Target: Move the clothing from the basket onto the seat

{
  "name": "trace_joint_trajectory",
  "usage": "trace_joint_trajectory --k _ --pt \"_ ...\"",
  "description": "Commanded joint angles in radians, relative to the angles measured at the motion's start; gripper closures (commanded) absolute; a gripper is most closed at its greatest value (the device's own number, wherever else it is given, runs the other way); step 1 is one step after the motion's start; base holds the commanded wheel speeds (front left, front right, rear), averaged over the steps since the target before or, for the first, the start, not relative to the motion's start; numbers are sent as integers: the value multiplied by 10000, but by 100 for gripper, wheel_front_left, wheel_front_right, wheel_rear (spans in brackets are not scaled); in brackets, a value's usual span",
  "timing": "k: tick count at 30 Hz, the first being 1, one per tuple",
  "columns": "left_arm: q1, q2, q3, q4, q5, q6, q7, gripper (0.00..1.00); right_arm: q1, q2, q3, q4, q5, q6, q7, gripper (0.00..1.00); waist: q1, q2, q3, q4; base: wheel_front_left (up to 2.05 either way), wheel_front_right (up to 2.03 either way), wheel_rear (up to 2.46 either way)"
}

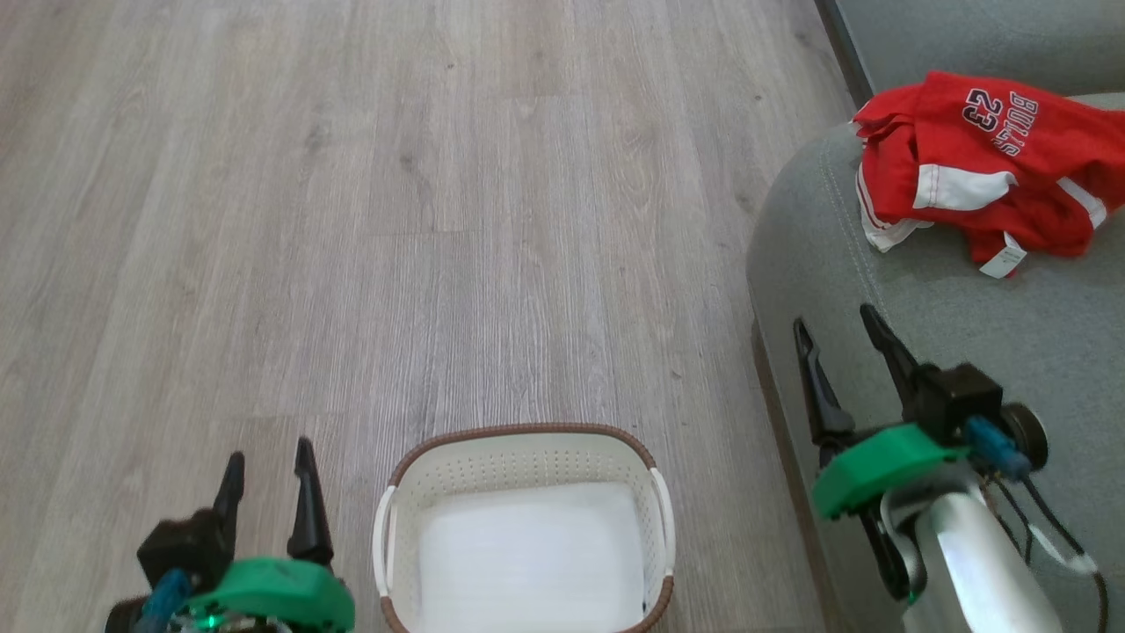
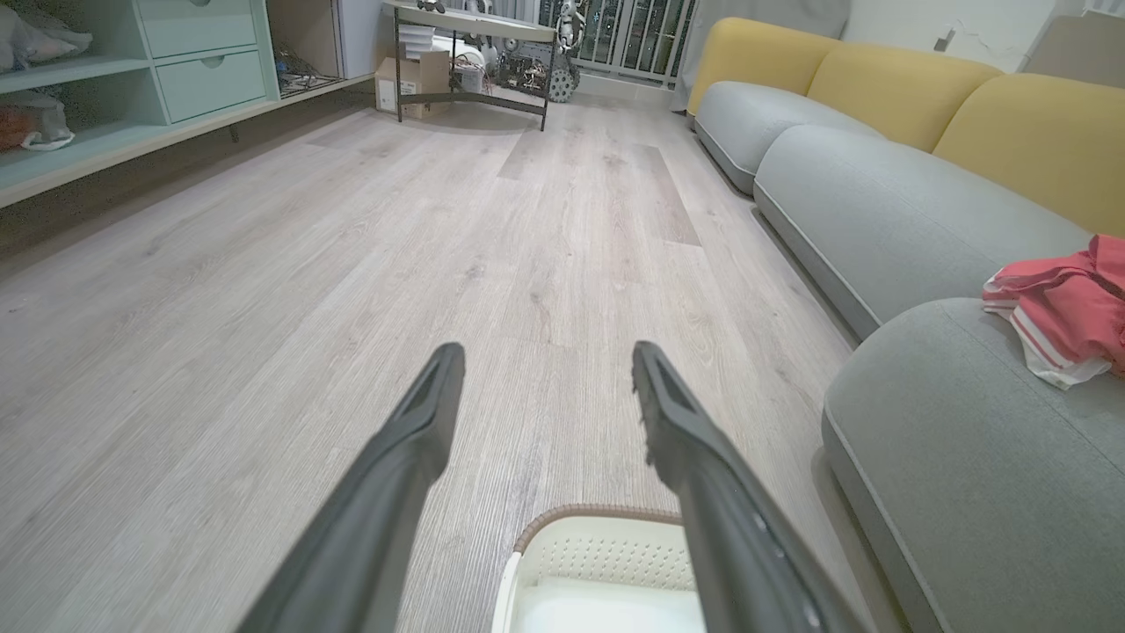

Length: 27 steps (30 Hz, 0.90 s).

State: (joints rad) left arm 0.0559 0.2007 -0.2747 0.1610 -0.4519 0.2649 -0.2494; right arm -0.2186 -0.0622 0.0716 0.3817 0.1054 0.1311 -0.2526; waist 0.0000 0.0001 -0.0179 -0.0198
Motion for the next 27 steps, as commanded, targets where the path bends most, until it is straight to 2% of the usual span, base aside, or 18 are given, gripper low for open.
trace_joint_trajectory --k 1,6,27 --pt "-122 75 518 -423 128 -67 -124 0 -30 109 213 -579 -16 -4 -91 0 0 -1 -36 12 0 0 0" --pt "235 -69 784 -480 292 -285 -124 0 482 116 296 -955 530 -4 -91 0 0 -1 -96 77 0 0 0" --pt "443 -558 1412 -355 1099 -933 -124 0 983 119 98 -842 557 -4 -91 0 0 -1 -187 127 0 0 0"
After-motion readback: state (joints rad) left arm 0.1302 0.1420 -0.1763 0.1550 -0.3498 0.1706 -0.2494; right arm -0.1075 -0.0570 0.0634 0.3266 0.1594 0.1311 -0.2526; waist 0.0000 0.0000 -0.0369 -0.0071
